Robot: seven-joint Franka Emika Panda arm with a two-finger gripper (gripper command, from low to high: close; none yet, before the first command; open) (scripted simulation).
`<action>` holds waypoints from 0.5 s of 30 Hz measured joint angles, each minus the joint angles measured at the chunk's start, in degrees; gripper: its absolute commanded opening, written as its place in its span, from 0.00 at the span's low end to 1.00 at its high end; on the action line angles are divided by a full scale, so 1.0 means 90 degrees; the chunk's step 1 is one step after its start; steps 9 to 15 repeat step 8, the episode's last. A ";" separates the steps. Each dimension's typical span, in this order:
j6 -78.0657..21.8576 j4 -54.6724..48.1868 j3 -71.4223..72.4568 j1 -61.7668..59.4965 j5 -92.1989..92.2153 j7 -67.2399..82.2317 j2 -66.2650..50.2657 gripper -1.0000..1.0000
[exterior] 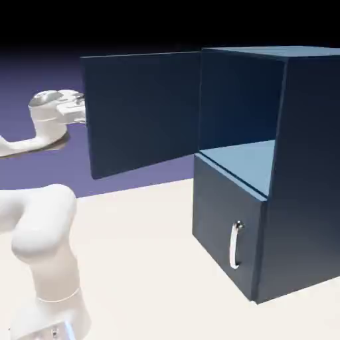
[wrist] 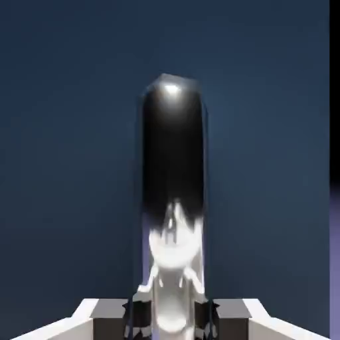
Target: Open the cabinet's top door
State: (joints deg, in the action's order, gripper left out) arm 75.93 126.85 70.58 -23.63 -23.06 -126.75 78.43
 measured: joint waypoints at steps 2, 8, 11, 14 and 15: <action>-0.0376 -0.0461 0.0149 -0.0383 0.0079 0.0061 -0.0005 0.00; -0.1292 -0.1627 0.0458 -0.1344 0.0219 0.0244 0.0017 1.00; -0.1292 -0.1627 0.0458 -0.1344 0.0219 0.0244 0.0017 1.00; -0.1292 -0.1627 0.0458 -0.1344 0.0219 0.0244 0.0017 1.00; -0.1292 -0.1627 0.0458 -0.1344 0.0219 0.0244 0.0017 1.00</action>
